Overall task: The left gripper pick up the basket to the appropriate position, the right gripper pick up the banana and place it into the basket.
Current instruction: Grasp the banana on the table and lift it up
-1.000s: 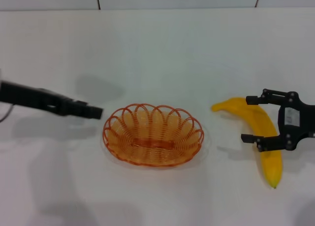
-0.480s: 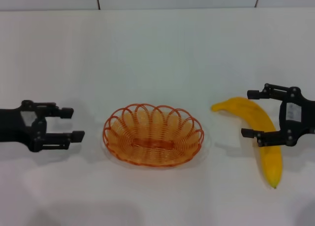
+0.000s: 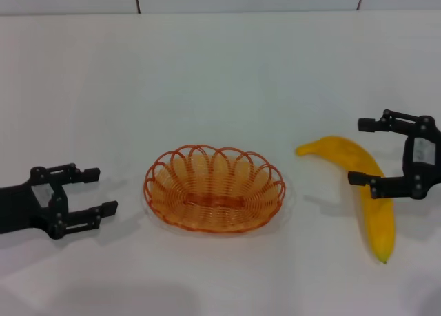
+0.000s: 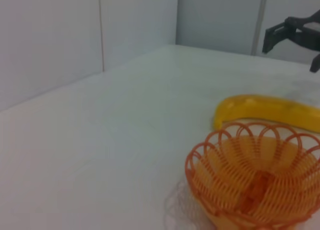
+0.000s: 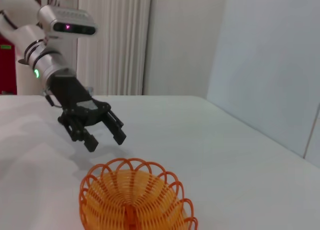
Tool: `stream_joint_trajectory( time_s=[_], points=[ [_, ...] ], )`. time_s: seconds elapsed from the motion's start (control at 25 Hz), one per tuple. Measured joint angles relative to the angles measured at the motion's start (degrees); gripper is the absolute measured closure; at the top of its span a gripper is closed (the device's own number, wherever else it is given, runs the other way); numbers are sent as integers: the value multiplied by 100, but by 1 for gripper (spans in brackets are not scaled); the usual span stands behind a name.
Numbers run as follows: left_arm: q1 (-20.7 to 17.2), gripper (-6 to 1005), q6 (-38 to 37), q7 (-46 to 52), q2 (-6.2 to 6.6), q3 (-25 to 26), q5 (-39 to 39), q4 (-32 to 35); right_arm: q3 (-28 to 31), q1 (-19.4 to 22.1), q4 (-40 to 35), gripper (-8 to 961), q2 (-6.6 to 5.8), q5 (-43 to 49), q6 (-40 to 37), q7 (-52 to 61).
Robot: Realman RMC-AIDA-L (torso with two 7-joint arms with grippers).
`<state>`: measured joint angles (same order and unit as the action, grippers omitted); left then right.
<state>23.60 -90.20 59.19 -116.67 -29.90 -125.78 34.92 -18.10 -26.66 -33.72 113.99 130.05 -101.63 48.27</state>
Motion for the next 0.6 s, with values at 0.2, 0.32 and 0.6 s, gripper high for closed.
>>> stream_joint_trajectory(
  time_s=[0.2,0.32,0.6],
  points=[
    [12,282,297,-107,-16,3,75,-224,50,97,-508,67,-21,0,-193,551],
    [38,283,391,-98,-16,66,83,-276,54,147,-1268,67,32,6,-313,1373],
    [58,285,398,-119,-14,221,355,-292,-614,147,-3321,67,194,102,-469,3253]
  ],
)
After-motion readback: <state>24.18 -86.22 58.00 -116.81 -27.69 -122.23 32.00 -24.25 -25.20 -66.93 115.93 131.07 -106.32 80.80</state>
